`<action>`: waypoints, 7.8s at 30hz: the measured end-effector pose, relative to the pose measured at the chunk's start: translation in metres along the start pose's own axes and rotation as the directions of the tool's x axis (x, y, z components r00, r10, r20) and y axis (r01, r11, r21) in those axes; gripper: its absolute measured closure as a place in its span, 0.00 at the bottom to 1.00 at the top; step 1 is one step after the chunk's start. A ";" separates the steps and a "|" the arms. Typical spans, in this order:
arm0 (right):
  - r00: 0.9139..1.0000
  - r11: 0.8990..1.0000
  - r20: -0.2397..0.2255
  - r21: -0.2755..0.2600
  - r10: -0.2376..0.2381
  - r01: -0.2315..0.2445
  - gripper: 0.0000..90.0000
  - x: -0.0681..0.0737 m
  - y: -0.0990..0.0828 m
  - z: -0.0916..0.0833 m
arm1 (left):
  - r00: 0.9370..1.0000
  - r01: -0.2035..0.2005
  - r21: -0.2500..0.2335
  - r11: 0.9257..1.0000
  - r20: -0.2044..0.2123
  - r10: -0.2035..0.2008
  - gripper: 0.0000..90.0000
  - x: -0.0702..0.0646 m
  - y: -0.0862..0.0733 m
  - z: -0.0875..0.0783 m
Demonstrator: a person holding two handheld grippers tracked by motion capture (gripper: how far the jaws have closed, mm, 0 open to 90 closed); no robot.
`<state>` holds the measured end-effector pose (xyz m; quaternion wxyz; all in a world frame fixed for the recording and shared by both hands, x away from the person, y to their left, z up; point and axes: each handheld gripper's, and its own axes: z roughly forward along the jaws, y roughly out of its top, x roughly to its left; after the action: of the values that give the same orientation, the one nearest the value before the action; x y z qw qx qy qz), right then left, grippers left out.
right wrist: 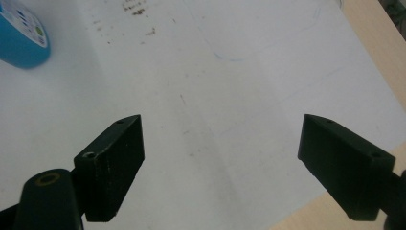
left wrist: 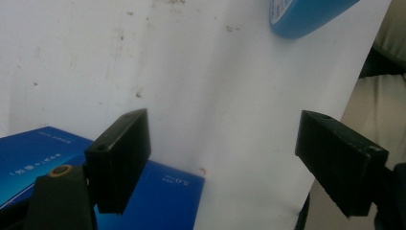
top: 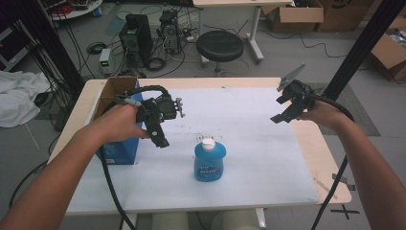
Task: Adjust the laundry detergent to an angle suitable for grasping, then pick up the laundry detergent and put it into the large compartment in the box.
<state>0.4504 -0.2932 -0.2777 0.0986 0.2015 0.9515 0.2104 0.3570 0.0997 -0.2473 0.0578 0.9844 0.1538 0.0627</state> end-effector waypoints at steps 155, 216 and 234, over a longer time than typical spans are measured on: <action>0.997 0.999 -0.063 -0.010 -0.046 0.045 0.18 0.010 0.009 0.012 | 0.963 -0.249 0.009 0.968 0.103 0.247 0.30 -0.059 0.103 0.048; 0.995 0.998 -0.083 -0.007 -0.058 0.058 0.18 0.015 0.010 0.017 | 0.994 0.094 -0.050 0.994 0.066 -0.091 0.42 -0.042 0.084 -0.018; 0.994 0.998 -0.086 -0.008 -0.068 0.068 0.18 0.017 0.011 0.017 | 0.882 0.470 -0.031 0.882 -0.022 -0.471 0.42 -0.001 0.047 -0.085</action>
<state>0.4433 -0.2703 -0.2896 0.0651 0.1594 0.9607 0.2178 0.3582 0.0630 -0.1577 0.0812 0.9160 0.3878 0.0632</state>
